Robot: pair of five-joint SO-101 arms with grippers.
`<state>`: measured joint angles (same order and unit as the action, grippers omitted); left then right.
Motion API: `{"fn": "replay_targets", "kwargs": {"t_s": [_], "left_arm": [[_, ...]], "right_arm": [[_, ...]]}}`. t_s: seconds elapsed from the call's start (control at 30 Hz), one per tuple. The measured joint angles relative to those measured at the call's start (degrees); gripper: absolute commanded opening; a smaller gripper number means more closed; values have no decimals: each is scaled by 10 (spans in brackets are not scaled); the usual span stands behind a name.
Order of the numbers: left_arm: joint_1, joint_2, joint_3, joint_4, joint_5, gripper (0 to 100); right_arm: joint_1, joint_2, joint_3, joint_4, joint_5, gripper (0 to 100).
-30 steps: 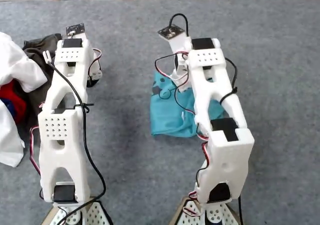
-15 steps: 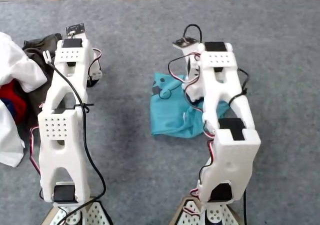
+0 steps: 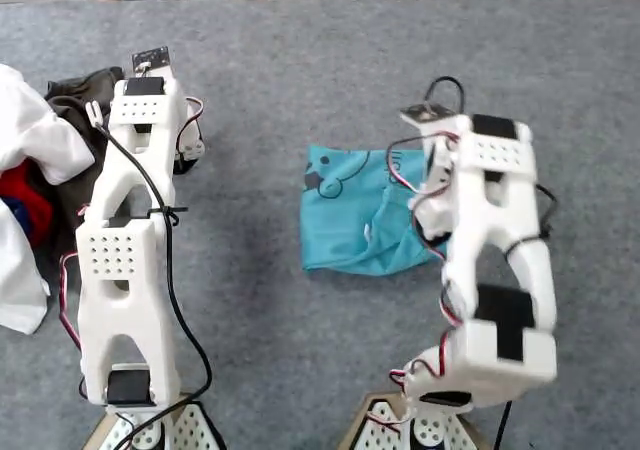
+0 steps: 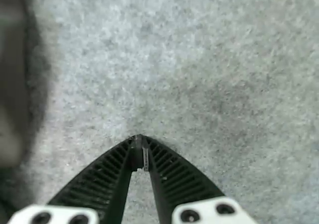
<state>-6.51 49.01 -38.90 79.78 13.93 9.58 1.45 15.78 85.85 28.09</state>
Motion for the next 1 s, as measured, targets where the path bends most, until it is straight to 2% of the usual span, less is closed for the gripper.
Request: {"fn": "replay_targets", "kwargs": {"t_s": [0.1,0.27,0.4,0.5,0.7,1.0], "left_arm": [[0,0,0,0,0,30],[3,0,0,0,0,30],[6,0,0,-3,-1,30],[10,0,-1,-4,-1,30],[11,0,-1,-7,-1,30],[11,0,-1,-13,-1,30]], "right_arm": [[-11,-45,1,-44,0,15],[-89,-47,-19,-144,0,15],[-138,22,-24,-199,-2,15],[-149,95,-38,-206,-13,15],[-146,174,-94,-140,-14,15],[-47,133,-90,-4,-9,14]]}}
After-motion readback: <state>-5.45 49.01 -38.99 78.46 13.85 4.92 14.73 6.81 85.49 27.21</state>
